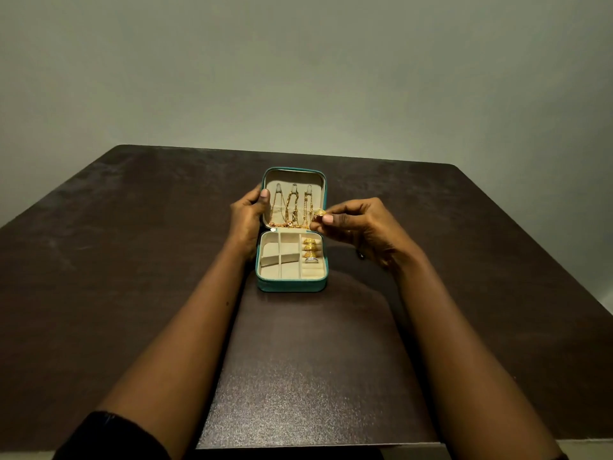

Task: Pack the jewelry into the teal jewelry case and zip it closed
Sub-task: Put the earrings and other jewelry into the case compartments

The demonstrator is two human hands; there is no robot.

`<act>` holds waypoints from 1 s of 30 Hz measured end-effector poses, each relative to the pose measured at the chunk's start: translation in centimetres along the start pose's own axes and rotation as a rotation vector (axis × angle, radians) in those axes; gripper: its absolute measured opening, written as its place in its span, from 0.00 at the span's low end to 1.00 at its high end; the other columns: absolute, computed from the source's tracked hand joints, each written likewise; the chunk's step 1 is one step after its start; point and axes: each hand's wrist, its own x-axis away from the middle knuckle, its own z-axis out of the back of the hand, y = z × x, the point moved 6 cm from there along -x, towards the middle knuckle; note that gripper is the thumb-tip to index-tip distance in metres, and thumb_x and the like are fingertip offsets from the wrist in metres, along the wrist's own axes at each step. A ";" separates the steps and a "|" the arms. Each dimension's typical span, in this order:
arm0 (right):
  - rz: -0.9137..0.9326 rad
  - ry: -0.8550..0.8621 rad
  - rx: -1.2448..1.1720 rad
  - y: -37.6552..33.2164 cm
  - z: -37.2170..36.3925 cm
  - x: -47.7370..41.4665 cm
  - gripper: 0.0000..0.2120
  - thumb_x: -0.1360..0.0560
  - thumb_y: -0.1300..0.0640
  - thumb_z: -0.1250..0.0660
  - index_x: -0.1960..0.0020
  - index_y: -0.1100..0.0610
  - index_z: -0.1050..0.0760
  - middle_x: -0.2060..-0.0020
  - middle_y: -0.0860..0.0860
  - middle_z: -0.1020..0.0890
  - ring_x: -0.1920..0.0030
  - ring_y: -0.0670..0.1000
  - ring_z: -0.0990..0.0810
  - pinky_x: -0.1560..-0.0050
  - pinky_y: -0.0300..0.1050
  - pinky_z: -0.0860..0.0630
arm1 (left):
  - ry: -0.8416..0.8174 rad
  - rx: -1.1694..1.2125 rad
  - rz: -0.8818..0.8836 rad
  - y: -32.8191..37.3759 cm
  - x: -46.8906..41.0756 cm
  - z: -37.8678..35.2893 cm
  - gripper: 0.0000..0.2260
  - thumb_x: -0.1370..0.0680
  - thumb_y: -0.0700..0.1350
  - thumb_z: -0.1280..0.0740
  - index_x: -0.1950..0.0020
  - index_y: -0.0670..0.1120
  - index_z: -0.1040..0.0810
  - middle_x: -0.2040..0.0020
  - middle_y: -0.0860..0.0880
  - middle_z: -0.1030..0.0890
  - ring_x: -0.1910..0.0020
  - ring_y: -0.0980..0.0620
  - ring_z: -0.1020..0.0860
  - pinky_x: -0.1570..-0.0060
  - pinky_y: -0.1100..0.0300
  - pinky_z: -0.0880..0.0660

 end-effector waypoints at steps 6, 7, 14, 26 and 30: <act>0.037 -0.018 0.178 -0.1 -0.2 0.1 0.07 0.30 0.72 0.34 0.54 0.65 0.21 0.66 0.53 0.15 0.62 0.49 0.16 0.61 0.38 0.19 | 0.004 -0.003 -0.004 -0.1 -0.2 0.1 0.16 0.19 0.40 0.43 0.32 0.37 0.30 0.39 0.37 0.23 0.46 0.44 0.22 0.56 0.59 0.20; 0.039 -0.020 0.189 -0.1 -0.2 0.1 0.07 0.30 0.72 0.34 0.56 0.64 0.20 0.66 0.52 0.15 0.62 0.49 0.16 0.60 0.39 0.18 | 0.005 -0.001 0.000 -0.2 -0.3 0.1 0.16 0.19 0.40 0.43 0.32 0.38 0.30 0.39 0.37 0.23 0.45 0.44 0.22 0.56 0.58 0.20; 0.035 -0.056 0.250 -0.2 -0.7 0.1 0.08 0.31 0.73 0.33 0.59 0.62 0.20 0.66 0.52 0.16 0.63 0.50 0.16 0.61 0.41 0.18 | 0.005 0.028 0.006 -0.1 -0.1 0.0 0.15 0.18 0.40 0.44 0.32 0.38 0.30 0.40 0.38 0.23 0.52 0.48 0.20 0.60 0.62 0.19; -0.088 -0.003 0.623 0.4 -0.7 0.1 0.10 0.30 0.70 0.31 0.48 0.69 0.21 0.68 0.47 0.20 0.73 0.35 0.24 0.75 0.24 0.34 | 0.017 0.019 0.007 -0.1 -0.1 -0.1 0.16 0.19 0.39 0.44 0.32 0.37 0.30 0.39 0.36 0.24 0.45 0.43 0.23 0.61 0.63 0.20; -0.245 -0.033 0.590 1.5 -0.8 0.3 0.06 0.29 0.71 0.33 0.54 0.66 0.20 0.64 0.54 0.20 0.63 0.45 0.23 0.67 0.29 0.24 | 0.011 0.033 0.004 0.1 0.0 -0.1 0.16 0.19 0.38 0.44 0.32 0.37 0.30 0.41 0.38 0.23 0.49 0.46 0.21 0.63 0.64 0.20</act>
